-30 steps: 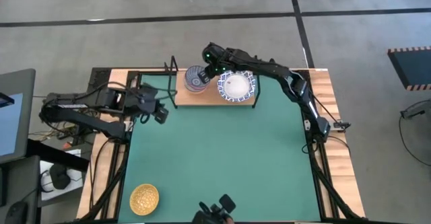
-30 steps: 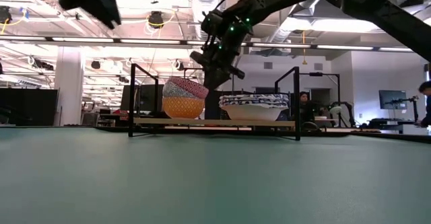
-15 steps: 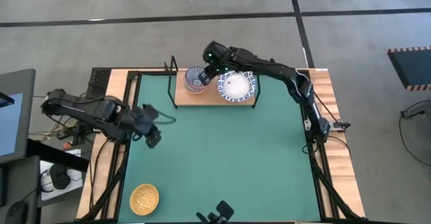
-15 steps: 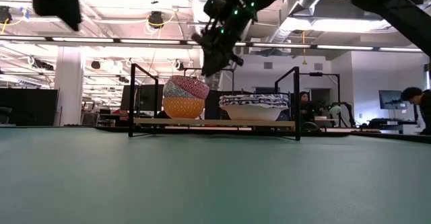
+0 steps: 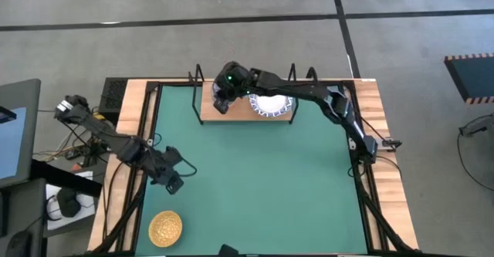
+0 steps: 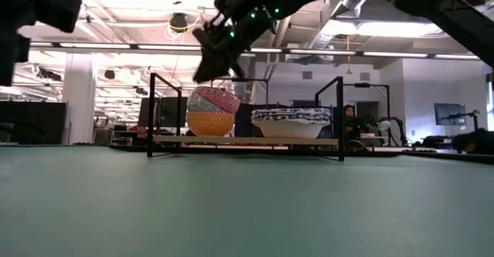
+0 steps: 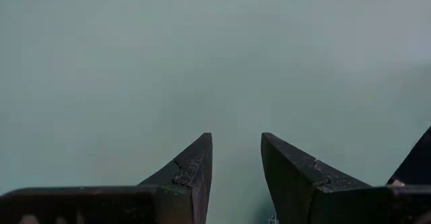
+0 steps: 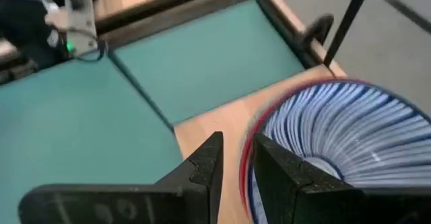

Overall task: Place and stack bowls onto a shelf
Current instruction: Stack the blue patterned bowl on top of the red bowl on the shelf

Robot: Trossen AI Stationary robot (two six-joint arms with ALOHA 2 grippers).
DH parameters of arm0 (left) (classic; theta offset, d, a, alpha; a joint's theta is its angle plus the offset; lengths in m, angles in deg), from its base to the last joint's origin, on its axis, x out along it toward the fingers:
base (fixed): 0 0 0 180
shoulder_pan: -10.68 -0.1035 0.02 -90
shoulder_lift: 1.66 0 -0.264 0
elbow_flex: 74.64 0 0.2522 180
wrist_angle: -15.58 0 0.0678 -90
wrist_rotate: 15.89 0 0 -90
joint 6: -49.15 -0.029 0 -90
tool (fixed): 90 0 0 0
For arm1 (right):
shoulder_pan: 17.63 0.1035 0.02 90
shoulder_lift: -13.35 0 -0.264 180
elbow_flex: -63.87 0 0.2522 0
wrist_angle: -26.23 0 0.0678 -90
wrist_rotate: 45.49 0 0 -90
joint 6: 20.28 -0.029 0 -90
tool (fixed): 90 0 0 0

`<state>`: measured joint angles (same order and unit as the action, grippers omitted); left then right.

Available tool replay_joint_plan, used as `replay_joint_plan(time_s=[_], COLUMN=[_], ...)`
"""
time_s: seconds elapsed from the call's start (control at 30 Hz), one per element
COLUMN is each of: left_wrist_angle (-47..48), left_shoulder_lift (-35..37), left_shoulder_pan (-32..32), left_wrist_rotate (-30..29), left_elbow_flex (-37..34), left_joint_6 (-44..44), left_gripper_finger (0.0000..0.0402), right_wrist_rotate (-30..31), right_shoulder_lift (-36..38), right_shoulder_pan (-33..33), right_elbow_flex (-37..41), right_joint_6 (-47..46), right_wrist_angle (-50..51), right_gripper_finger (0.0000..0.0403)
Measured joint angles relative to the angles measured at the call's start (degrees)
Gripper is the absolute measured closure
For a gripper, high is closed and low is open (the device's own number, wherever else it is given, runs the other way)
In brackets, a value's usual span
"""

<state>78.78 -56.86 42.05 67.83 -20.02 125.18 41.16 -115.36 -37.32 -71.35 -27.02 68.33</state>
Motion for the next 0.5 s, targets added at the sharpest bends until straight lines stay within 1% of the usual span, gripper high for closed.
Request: replay_joint_plan(time_s=[0.03,0.13,0.2,0.27,0.4,0.5], left_wrist_angle=[-0.3,-1.5,-1.9,-3.1,-6.8,-9.7], left_shoulder_lift=[0.0,0.0,-0.1,-0.2,-0.2,-0.2], left_shoulder_pan=[1.0,3.5,4.8,6.1,7.8,8.6], left_wrist_rotate=[0.1,2.7,4.9,6.0,6.7,8.3], left_elbow_flex=[-0.4,-1.8,-1.9,-1.9,-1.9,-1.9], left_joint_6=[1.0,3.7,5.1,6.1,7.3,7.3], left_gripper_finger=[0.029,0.029,0.029,0.029,0.029,0.029], right_wrist_rotate=[0.0,0.0,-0.1,-0.2,-0.3,-0.9], right_shoulder_lift=[-0.1,-2.3,-2.9,-3.7,-3.5,-2.3], right_shoulder_pan=[-0.2,-0.3,-0.7,-0.9,-0.9,-0.9], right_elbow_flex=[0.2,-0.2,0.1,0.1,0.1,0.1], right_joint_6=[-0.1,-0.6,-1.1,-1.0,-0.9,-0.9], right_wrist_angle=[1.3,-0.8,2.0,2.3,3.1,3.5], right_gripper_finger=[0.0295,0.0295,0.0295,0.0295,0.0295,0.0295])
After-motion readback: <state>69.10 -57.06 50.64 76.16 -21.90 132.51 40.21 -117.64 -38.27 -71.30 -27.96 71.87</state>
